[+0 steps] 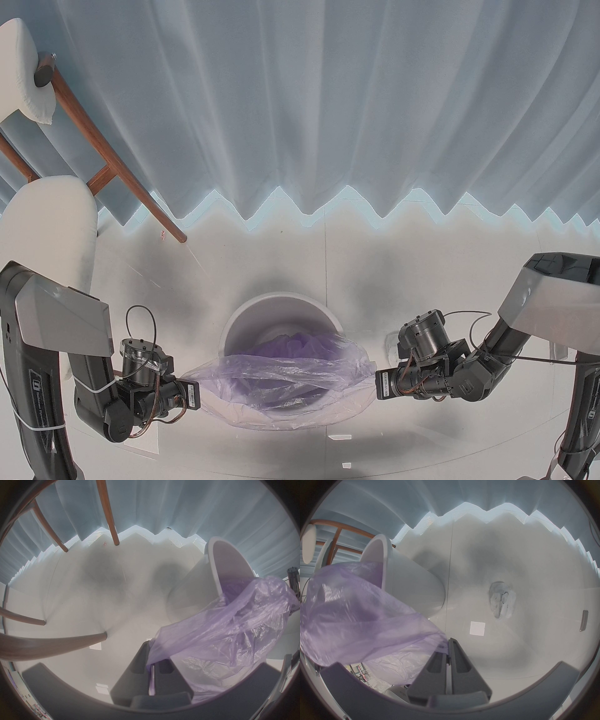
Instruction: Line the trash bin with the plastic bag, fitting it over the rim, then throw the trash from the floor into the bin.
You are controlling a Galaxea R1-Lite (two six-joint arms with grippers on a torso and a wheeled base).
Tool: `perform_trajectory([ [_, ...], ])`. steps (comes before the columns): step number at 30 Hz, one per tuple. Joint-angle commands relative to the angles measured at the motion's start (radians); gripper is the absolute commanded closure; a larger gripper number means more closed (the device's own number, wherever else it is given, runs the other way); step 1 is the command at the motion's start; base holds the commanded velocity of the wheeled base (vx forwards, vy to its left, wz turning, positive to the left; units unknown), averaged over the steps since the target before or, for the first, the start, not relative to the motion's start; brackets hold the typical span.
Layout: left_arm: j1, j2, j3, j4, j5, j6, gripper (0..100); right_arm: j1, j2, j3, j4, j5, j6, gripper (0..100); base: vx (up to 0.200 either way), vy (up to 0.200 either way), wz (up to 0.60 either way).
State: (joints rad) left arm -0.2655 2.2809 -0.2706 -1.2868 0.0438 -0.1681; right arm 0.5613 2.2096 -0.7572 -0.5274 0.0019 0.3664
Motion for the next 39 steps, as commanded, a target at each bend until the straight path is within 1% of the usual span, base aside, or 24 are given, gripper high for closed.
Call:
perform_trajectory([
  [1,-0.009,0.006,0.007,-0.04,0.001,0.001,100,0.002,-0.004,0.012,-0.008,0.0,0.0,100,0.0,0.0,0.0],
  [2,-0.012,0.006,0.01,-0.083,-0.002,0.002,100,0.002,-0.013,0.01,-0.022,0.0,0.006,100,0.0,0.0,0.0],
  [5,-0.014,0.005,0.05,-0.094,-0.01,0.042,100,0.002,-0.014,0.012,-0.034,0.001,-0.001,100,0.0,0.0,0.0],
  [6,-0.014,0.005,0.065,-0.098,-0.016,0.059,0,0.002,-0.018,0.013,-0.034,0.003,-0.003,100,0.0,0.0,0.0],
  [8,-0.017,0.0,0.083,-0.109,-0.032,0.064,0,0.002,-0.027,0.018,-0.026,0.004,-0.003,100,0.0,0.0,0.0],
  [9,-0.021,-0.006,0.094,-0.124,-0.039,0.064,0,0.002,-0.028,0.027,-0.036,0.004,0.0,0,0.0,0.0,0.0],
  [12,-0.021,-0.024,0.126,-0.175,-0.053,0.065,0,0.005,-0.034,0.045,-0.049,0.003,0.008,0,0.0,0.0,0.0],
  [14,-0.024,-0.061,0.191,-0.25,-0.076,0.068,0,0.008,-0.079,0.088,-0.091,0.003,0.009,0,0.0,0.0,0.0],
  [15,-0.024,-0.061,0.191,-0.25,-0.076,0.068,0,0.008,-0.079,0.088,-0.091,0.003,0.009,0,0.0,0.0,0.0],
  [16,-0.032,-0.118,0.271,-0.261,-0.094,0.07,0,0.008,-0.128,0.144,-0.123,0.006,0.006,0,0.0,0.0,0.0],
  [20,-0.029,-0.224,0.271,-0.226,-0.093,0.058,0,0.011,-0.206,0.223,-0.148,0.015,0.002,0,0.0,0.0,0.0],
  [21,-0.027,-0.291,0.271,-0.229,-0.098,0.058,0,0.012,-0.261,0.272,-0.161,0.032,-0.001,0,0.0,0.0,0.0],
  [24,-0.047,-0.371,0.271,-0.229,-0.119,0.059,0,0.012,-0.357,0.325,-0.197,0.089,-0.001,0,0.0,0.0,0.0],
  [25,-0.054,-0.386,0.271,-0.232,-0.13,0.059,0,0.012,-0.378,0.331,-0.206,0.102,0.0,0,0.0,0.0,0.0],
  [26,-0.066,-0.429,0.271,-0.232,-0.151,0.059,0,0.011,-0.427,0.335,-0.212,0.133,0.006,0,0.0,0.0,0.0],
  [27,-0.066,-0.434,0.269,-0.232,-0.154,0.059,0,0.011,-0.433,0.335,-0.21,0.138,0.006,0,0.0,0.0,0.0],
  [28,-0.081,-0.489,0.266,-0.223,-0.179,0.058,0,0.003,-0.485,0.335,-0.2,0.17,0.008,0,0.0,0.0,0.0],
  [31,-0.113,-0.528,0.261,-0.21,-0.225,0.056,0,-0.014,-0.522,0.335,-0.2,0.193,0.008,0,0.0,0.0,0.0],
  [32,-0.121,-0.529,0.252,-0.206,-0.245,0.056,0,-0.021,-0.522,0.331,-0.201,0.194,0.006,0,0.0,0.0,0.0],
  [33,-0.121,-0.529,0.252,-0.206,-0.245,0.056,0,-0.021,-0.522,0.331,-0.201,0.194,0.006,0,0.0,0.0,0.0],
  [34,-0.136,-0.529,0.195,-0.195,-0.274,0.056,0,-0.029,-0.522,0.319,-0.203,0.194,0.008,0,0.0,0.0,0.0],
  [36,-0.156,-0.532,0.131,-0.161,-0.274,0.056,0,-0.031,-0.522,0.302,-0.201,0.194,0.008,0,0.0,0.0,0.0],
  [38,-0.178,-0.566,0.007,-0.042,-0.274,0.056,0,-0.037,-0.525,0.271,-0.198,0.194,0.014,0,0.0,0.0,0.0],
  [39,-0.182,-0.578,-0.013,-0.009,-0.275,0.056,0,-0.038,-0.525,0.268,-0.198,0.194,0.016,0,0.0,0.0,0.0],
])
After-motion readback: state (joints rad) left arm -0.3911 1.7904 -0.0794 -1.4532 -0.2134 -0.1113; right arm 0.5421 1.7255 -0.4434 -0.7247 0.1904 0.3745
